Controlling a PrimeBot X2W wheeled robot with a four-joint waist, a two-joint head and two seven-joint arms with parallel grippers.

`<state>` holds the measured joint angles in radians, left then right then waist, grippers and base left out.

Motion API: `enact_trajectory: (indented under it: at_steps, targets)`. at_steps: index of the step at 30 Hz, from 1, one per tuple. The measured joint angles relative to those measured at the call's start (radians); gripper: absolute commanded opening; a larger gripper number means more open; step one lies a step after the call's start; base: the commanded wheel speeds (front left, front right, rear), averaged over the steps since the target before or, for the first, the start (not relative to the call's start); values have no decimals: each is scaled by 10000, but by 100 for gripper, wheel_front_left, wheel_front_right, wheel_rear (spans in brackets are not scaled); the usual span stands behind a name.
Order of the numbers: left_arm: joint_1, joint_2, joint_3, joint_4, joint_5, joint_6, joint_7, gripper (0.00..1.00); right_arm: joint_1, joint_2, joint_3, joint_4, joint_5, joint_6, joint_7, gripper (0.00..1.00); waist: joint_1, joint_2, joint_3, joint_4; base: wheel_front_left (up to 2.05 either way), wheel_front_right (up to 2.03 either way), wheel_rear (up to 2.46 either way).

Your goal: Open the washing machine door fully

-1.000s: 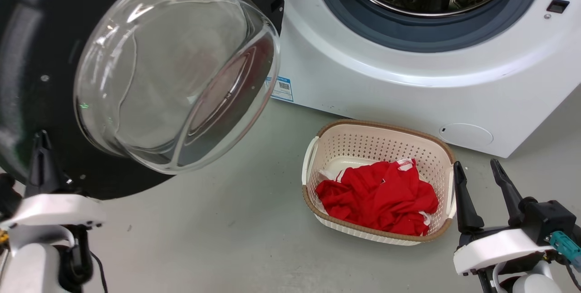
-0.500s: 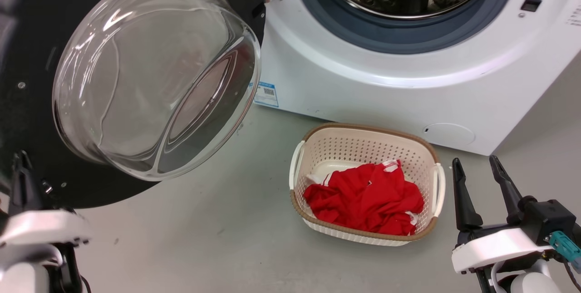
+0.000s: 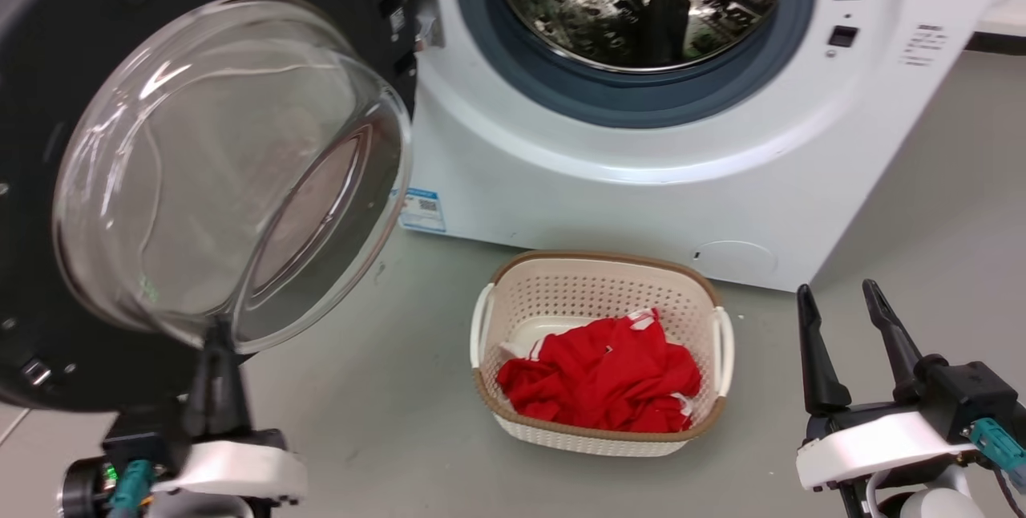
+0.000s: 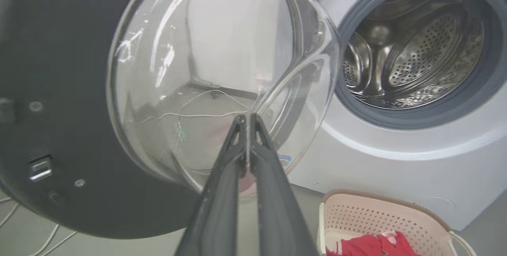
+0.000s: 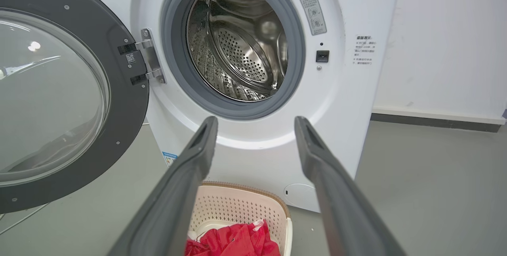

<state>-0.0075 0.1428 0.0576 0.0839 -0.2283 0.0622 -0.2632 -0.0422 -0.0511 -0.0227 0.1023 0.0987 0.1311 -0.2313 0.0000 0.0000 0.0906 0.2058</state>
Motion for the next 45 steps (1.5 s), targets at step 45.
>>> enact_trajectory:
  at_steps: [45]
  targets:
    - [-1244,-443,-1097,1174,817,-520,2,100,405,0,2,-533,-439,0,295,100,-1,0,-590,-2073,0,0,0]
